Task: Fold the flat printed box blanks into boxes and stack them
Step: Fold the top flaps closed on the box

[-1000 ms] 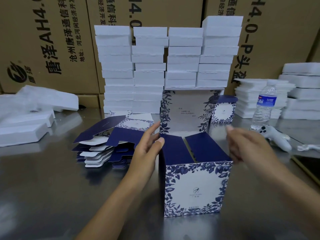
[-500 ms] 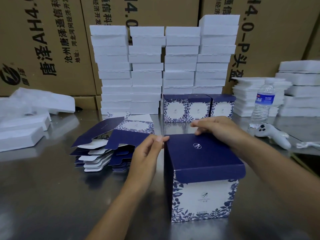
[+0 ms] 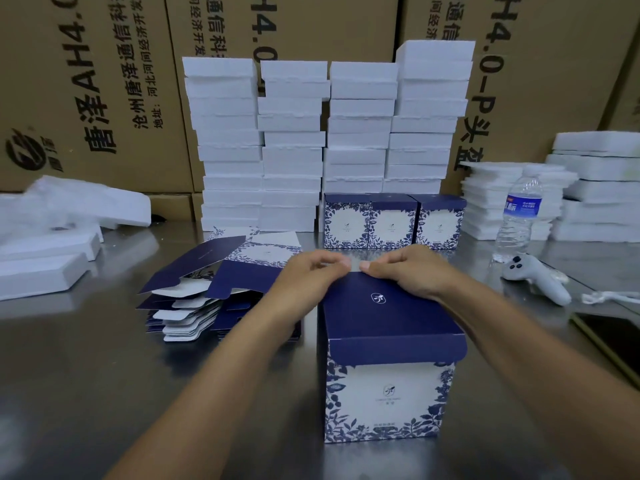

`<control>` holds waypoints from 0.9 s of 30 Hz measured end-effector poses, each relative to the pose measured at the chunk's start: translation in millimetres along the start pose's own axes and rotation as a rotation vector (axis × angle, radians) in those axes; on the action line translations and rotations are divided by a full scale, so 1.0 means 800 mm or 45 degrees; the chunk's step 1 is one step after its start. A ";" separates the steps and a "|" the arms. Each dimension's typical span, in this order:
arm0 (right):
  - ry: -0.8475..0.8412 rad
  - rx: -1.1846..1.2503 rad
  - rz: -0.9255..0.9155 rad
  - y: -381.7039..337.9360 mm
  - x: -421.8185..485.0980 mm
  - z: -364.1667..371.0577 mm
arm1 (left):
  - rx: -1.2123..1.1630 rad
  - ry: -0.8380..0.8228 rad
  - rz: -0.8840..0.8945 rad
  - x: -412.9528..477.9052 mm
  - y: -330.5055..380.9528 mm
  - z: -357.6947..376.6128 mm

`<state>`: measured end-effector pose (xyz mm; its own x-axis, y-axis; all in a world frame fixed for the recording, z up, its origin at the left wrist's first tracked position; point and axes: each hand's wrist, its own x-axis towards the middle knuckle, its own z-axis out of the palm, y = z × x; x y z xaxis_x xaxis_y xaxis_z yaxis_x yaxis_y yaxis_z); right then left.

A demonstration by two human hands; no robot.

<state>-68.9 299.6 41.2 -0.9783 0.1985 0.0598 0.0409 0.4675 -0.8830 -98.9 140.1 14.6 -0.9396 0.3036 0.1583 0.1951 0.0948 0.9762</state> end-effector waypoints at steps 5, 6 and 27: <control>-0.031 0.059 0.010 0.001 -0.003 -0.001 | 0.055 -0.090 -0.250 0.016 0.013 0.004; -0.036 0.073 0.018 0.001 -0.003 -0.001 | 0.025 -0.089 -0.268 0.017 0.013 0.004; -0.081 0.297 0.169 0.014 -0.005 -0.012 | -0.111 0.076 -0.225 -0.005 -0.008 0.001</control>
<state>-62.5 312.1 35.2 -0.9786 0.1870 -0.0860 0.1285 0.2287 -0.9650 -95.8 139.0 7.8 -0.9725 0.2327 -0.0105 0.0031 0.0584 0.9983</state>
